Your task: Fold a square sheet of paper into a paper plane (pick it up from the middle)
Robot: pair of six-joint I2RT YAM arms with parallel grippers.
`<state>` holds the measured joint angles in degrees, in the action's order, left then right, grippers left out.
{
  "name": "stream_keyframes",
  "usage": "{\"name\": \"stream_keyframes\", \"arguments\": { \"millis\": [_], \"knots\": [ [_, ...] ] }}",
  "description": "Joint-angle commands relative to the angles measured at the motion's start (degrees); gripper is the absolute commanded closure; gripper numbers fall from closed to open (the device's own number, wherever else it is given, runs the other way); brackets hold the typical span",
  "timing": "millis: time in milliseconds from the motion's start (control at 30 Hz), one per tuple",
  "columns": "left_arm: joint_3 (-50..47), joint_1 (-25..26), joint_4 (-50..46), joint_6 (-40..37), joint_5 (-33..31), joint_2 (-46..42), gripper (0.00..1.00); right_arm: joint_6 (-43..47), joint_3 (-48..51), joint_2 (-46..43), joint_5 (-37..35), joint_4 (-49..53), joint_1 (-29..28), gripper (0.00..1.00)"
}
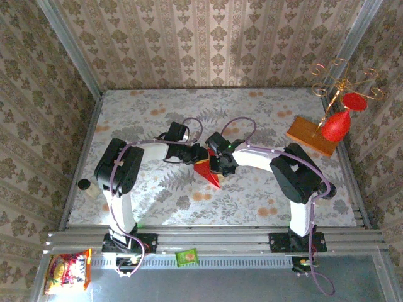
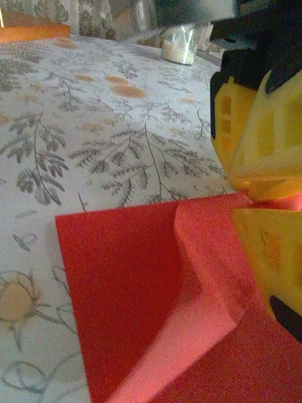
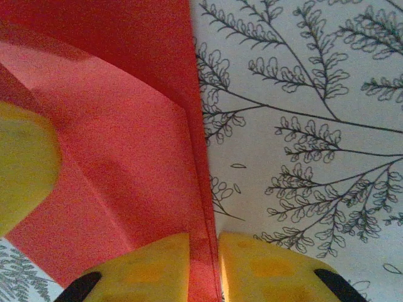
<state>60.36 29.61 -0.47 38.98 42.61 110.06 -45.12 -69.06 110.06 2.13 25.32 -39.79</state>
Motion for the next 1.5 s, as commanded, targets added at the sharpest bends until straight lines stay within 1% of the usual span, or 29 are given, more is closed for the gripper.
{"name": "stream_keyframes", "arguments": {
  "millis": [0,333,633,1033,1100,1133,1233,1300,1400,1467],
  "knots": [
    [-0.77,0.01,-1.05,-0.04,-0.49,-0.81,0.81,-2.05,3.24,5.74,2.46,0.7,-2.55,0.79],
    [0.63,0.58,-2.64,-0.97,-0.34,-0.3,0.82,-3.21,4.67,5.38,2.35,-0.86,-2.92,0.82],
    [3.04,1.42,-5.64,-2.44,-1.12,1.63,0.83,-3.41,5.06,5.34,2.71,-1.63,-2.88,0.82],
    [4.69,1.41,-11.85,-4.47,-4.89,5.07,0.85,-2.56,4.64,3.14,3.54,-1.5,-2.6,0.81],
    [4.5,1.42,-13.21,-5.09,-5.34,4.98,0.85,-2.05,4.91,0.99,4.07,-1.48,-1.86,0.8],
    [4.2,1.42,-13.7,-5.38,-7.5,4.83,0.85,-1.69,5.28,-0.48,4.24,-1.77,-1.54,0.78],
    [3.11,1.42,-14.03,-5.92,-8.24,4.53,0.85,-0.11,7.9,-6.8,5.6,-4.18,0.0,0.7],
    [2.53,1.42,-13.62,-5.93,-7.9,4.48,0.85,0.76,9.95,-10.43,7.93,-5.64,1.04,0.65],
    [2.46,1.42,-13.42,-5.93,-7.64,4.62,0.85,0.62,13.16,-13.19,11.8,-8.02,1.77,0.62],
    [2.48,1.42,-13.2,-5.93,-7.52,4.71,0.85,0.02,14.94,-13.51,14.96,-9.77,2.07,0.62]
  ]
}}
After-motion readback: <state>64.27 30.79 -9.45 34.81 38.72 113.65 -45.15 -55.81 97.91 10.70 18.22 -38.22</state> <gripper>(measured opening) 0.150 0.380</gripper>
